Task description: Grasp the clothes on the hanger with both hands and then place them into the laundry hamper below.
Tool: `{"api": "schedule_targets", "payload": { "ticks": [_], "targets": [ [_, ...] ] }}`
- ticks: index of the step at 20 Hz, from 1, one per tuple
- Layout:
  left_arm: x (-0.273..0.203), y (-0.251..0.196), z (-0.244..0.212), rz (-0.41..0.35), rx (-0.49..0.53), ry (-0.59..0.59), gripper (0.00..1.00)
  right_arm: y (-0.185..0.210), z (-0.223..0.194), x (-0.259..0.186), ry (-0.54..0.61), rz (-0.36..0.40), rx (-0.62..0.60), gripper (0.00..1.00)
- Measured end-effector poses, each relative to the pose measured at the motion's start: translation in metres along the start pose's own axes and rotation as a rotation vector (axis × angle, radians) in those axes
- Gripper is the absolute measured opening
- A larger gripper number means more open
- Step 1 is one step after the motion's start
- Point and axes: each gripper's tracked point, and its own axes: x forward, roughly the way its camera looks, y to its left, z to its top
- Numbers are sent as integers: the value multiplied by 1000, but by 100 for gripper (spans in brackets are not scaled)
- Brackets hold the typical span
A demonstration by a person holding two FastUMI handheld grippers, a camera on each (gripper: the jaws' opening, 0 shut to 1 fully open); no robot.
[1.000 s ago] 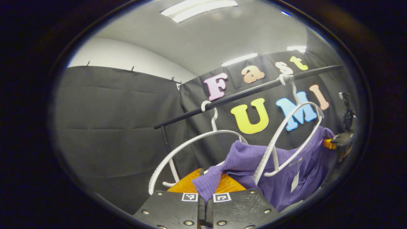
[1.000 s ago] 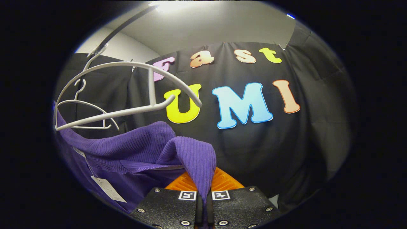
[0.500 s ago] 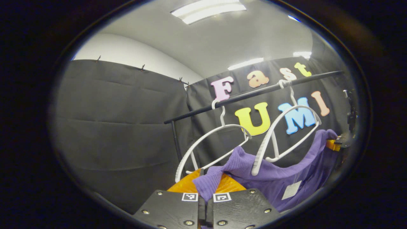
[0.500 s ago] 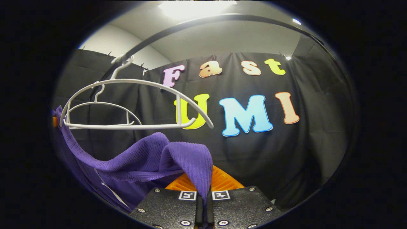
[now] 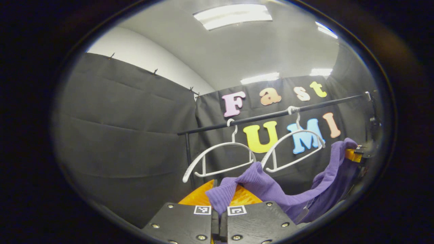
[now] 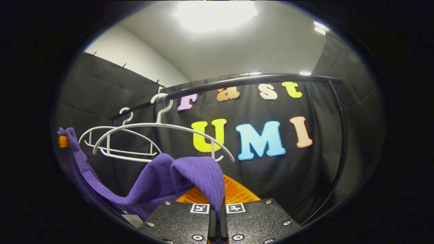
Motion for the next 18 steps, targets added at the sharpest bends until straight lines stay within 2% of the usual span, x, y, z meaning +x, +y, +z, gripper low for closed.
{"api": "schedule_targets", "payload": {
  "ticks": [1, 2, 5, 6, 9, 10, 11, 12, 17, 18],
  "targets": [
    [-3, -4, 4, -18, -8, -9, 7, 5, 6, -10, -4, 1, 4, 4],
    [-5, -9, 9, -36, -15, -19, 2, 10, 12, -18, -11, 3, 4, 4],
    [-16, -17, 22, -92, -35, -48, 2, 27, 26, -42, -27, 10, -3, 4],
    [-21, -20, 24, -113, -47, -52, 7, 35, 29, -49, -28, 17, -2, 4],
    [-38, -32, 28, -177, -88, -57, 2, 57, 36, -75, -27, 38, -10, 4],
    [-42, -37, 28, -197, -96, -57, 7, 63, 37, -83, -28, 43, -11, 4],
    [-47, -42, 27, -219, -102, -54, 2, 70, 36, -90, -26, 49, -15, 4],
    [-51, -49, 24, -240, -108, -47, 2, 76, 35, -98, -20, 52, -20, 4],
    [-65, -80, 7, -326, -146, -16, 2, 101, 15, -125, 30, 66, -24, 4],
    [-69, -83, 1, -338, -152, -7, 7, 105, 7, -130, 46, 65, -25, 4]
  ]
}}
